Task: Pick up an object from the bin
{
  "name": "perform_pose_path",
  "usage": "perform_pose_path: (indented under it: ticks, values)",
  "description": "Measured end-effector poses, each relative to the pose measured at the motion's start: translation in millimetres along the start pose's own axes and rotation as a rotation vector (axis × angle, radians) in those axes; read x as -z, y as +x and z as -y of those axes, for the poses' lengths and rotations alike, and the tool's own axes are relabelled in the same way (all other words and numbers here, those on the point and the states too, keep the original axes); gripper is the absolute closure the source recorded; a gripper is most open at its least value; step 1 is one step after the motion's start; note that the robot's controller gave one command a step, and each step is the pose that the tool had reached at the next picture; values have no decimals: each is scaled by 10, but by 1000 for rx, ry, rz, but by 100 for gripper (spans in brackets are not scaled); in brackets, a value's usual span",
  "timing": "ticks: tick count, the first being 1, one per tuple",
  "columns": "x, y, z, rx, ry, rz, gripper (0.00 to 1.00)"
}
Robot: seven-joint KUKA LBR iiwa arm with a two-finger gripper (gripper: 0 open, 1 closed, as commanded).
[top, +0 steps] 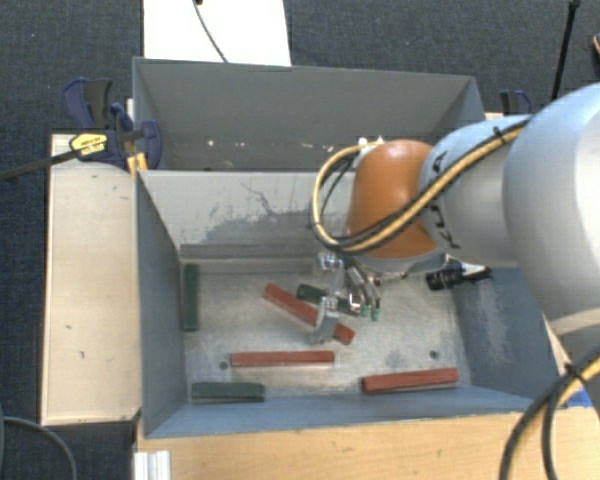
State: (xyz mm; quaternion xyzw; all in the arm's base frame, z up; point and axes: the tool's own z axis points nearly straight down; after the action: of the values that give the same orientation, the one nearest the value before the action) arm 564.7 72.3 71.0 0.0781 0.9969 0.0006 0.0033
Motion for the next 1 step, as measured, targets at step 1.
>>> perform_pose_path:
  ticks: [1]
  values:
    - [1,8,-1,2,0,-3,100]
